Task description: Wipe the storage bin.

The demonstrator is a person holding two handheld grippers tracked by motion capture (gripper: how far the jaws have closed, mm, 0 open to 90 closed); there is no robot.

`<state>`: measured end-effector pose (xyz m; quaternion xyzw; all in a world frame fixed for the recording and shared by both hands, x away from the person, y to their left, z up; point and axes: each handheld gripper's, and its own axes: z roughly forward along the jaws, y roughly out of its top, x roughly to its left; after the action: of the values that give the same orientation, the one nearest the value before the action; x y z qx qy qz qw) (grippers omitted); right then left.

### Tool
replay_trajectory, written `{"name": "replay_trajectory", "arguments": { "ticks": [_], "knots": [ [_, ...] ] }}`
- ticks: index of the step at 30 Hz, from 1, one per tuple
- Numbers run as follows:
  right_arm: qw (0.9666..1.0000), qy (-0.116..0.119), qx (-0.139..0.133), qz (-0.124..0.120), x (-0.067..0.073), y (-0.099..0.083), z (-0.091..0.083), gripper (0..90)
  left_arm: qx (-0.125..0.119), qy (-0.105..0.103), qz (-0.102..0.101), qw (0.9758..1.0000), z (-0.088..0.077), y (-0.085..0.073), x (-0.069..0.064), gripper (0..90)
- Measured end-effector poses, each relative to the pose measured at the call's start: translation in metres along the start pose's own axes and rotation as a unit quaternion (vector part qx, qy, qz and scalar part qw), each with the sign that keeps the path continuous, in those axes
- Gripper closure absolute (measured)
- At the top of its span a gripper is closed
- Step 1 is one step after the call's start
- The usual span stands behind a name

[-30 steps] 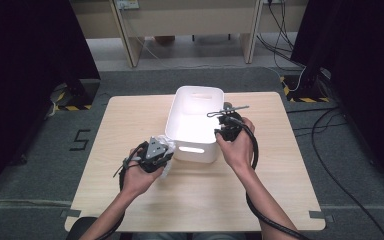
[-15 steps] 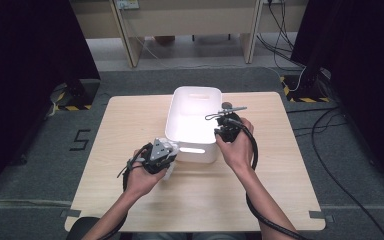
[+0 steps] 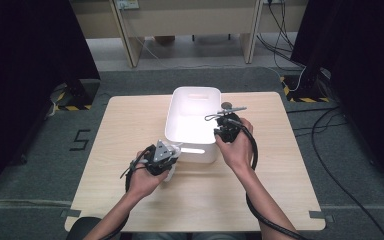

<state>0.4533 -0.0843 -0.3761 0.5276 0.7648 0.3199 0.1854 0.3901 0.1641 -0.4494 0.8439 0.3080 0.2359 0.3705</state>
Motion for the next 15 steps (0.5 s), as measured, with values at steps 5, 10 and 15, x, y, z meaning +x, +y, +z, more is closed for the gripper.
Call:
{"name": "replay_trajectory", "arguments": {
  "ticks": [5,10,15],
  "knots": [
    [1.0000,0.000,-0.001,-0.002,0.000,0.000,0.000,75.3,0.008,-0.001,0.002,1.0000,0.006,-0.005,-0.001,78.9],
    [1.0000,-0.001,-0.001,-0.003,0.000,0.000,0.000,75.3,0.013,-0.002,0.001,0.9999,0.009,-0.007,-0.002,78.9],
    [1.0000,-0.001,-0.002,-0.002,0.000,0.000,0.000,75.3,0.017,-0.003,0.002,0.9999,0.012,-0.009,-0.003,79.0]
  ]
}}
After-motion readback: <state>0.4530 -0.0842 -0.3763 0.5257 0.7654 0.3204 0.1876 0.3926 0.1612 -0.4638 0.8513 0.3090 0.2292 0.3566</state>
